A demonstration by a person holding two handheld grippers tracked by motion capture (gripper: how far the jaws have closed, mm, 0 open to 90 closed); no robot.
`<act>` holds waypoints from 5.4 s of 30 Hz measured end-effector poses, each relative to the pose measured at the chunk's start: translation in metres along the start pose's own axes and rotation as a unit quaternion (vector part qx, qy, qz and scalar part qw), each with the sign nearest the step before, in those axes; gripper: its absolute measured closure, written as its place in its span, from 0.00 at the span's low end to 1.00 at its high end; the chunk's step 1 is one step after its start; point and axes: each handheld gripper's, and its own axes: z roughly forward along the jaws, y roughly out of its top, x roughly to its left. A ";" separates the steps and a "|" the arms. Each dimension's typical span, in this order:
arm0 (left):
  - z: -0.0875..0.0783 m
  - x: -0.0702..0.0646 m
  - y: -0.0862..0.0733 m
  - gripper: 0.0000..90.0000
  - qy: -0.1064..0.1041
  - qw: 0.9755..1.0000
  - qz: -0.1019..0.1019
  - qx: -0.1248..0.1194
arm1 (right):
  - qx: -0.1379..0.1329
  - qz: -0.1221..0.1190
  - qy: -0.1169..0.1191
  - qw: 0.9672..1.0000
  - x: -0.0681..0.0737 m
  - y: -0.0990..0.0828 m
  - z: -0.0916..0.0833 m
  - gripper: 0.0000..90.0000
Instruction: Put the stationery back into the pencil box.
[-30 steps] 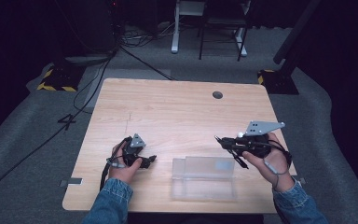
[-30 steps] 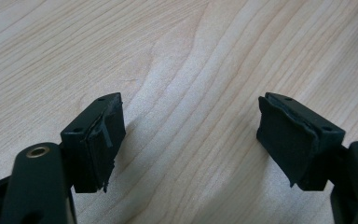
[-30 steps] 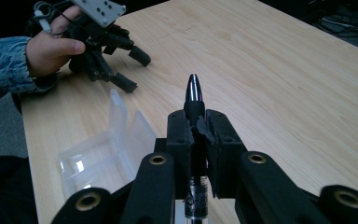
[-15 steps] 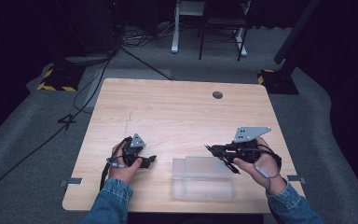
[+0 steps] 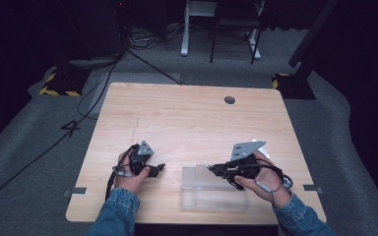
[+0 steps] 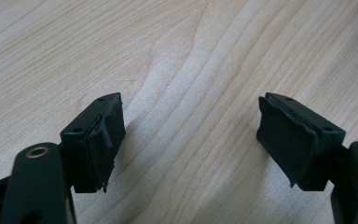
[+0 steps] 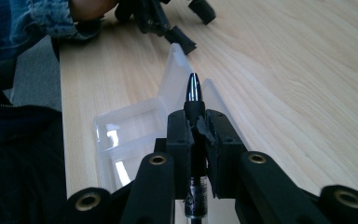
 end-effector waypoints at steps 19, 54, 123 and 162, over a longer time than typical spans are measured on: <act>0.000 0.000 0.000 0.26 -0.001 1.000 0.000 0.000 | 0.063 -0.046 0.030 0.996 0.004 -0.015 0.038 0.90; 0.000 0.000 0.000 0.26 -0.001 1.000 0.000 0.000 | 0.155 -0.083 0.016 0.984 0.016 -0.025 0.060 0.89; 0.001 0.001 0.000 0.25 -0.004 1.000 0.002 0.001 | 0.213 -0.071 0.015 0.974 0.011 -0.025 0.006 0.57; 0.014 0.007 0.014 0.19 -0.014 1.000 0.008 0.007 | 0.217 0.196 -0.202 0.935 -0.074 -0.105 -0.089 0.49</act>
